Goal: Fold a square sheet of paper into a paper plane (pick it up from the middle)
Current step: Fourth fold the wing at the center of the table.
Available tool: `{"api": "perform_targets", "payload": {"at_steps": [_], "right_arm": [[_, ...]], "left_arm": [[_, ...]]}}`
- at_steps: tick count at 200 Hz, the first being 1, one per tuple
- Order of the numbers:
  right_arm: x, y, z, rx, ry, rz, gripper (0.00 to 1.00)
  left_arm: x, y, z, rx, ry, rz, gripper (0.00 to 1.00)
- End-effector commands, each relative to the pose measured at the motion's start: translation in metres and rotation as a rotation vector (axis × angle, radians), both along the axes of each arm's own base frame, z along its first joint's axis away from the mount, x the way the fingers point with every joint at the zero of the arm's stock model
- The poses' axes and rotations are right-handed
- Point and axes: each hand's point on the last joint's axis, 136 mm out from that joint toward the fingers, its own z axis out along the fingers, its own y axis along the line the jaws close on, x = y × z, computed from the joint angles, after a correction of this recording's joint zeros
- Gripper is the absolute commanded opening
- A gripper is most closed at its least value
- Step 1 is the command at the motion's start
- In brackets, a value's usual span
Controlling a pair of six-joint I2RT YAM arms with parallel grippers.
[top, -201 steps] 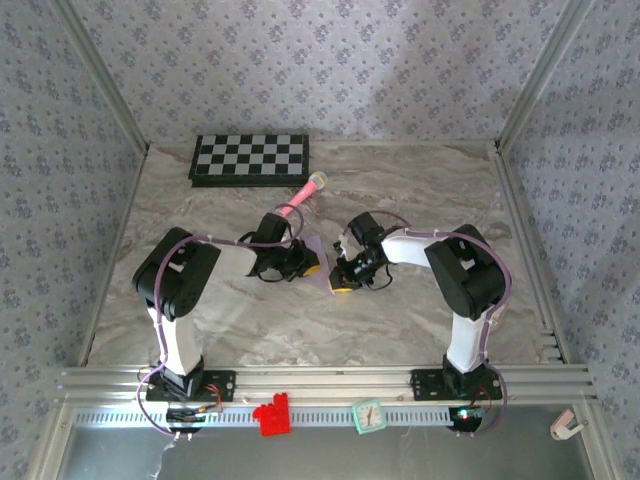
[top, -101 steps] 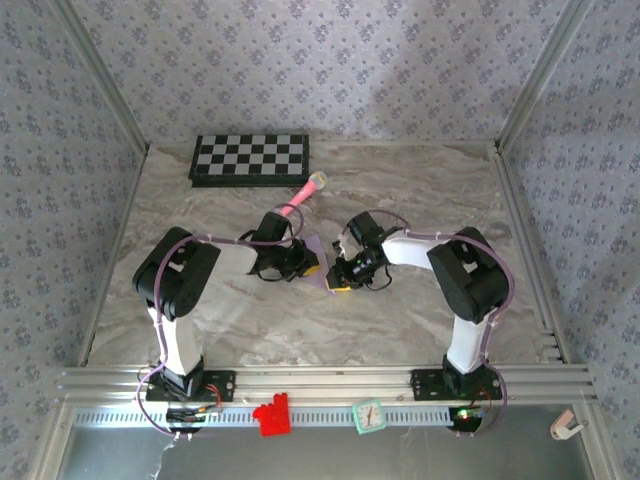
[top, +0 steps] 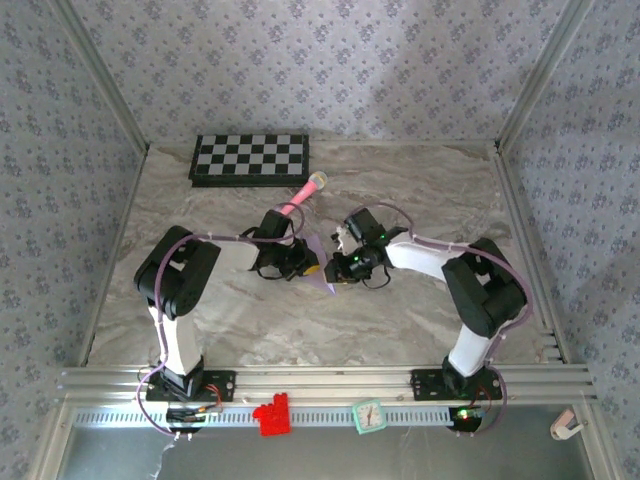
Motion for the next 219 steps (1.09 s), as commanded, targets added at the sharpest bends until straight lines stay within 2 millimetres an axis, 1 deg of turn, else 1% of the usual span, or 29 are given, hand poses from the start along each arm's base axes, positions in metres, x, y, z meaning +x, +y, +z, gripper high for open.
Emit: {"api": "perform_targets", "payload": {"at_steps": [1,42,105,181,199,219], "right_arm": [[0.002,0.007,-0.006,-0.019,0.011,0.001,0.17],[0.001,0.004,-0.019,-0.038,0.031,-0.005,0.16],[-0.008,-0.002,-0.034,-0.055,0.078,0.005,0.16],[-0.011,-0.008,-0.045,-0.086,0.100,0.006,0.16],[-0.013,-0.010,-0.048,-0.095,0.108,0.009,0.16],[-0.015,-0.013,-0.052,-0.112,0.118,0.011,0.16]], "left_arm": [[-0.013,0.020,-0.034,0.128,0.090,0.023,0.08],[-0.016,0.023,-0.039,0.144,0.111,0.032,0.08],[-0.018,0.028,-0.044,0.163,0.133,0.046,0.06],[-0.016,0.027,-0.039,0.150,0.122,0.048,0.06],[-0.010,0.022,-0.028,0.112,0.093,0.044,0.07],[0.001,0.011,0.001,0.033,0.014,0.020,0.09]]}}
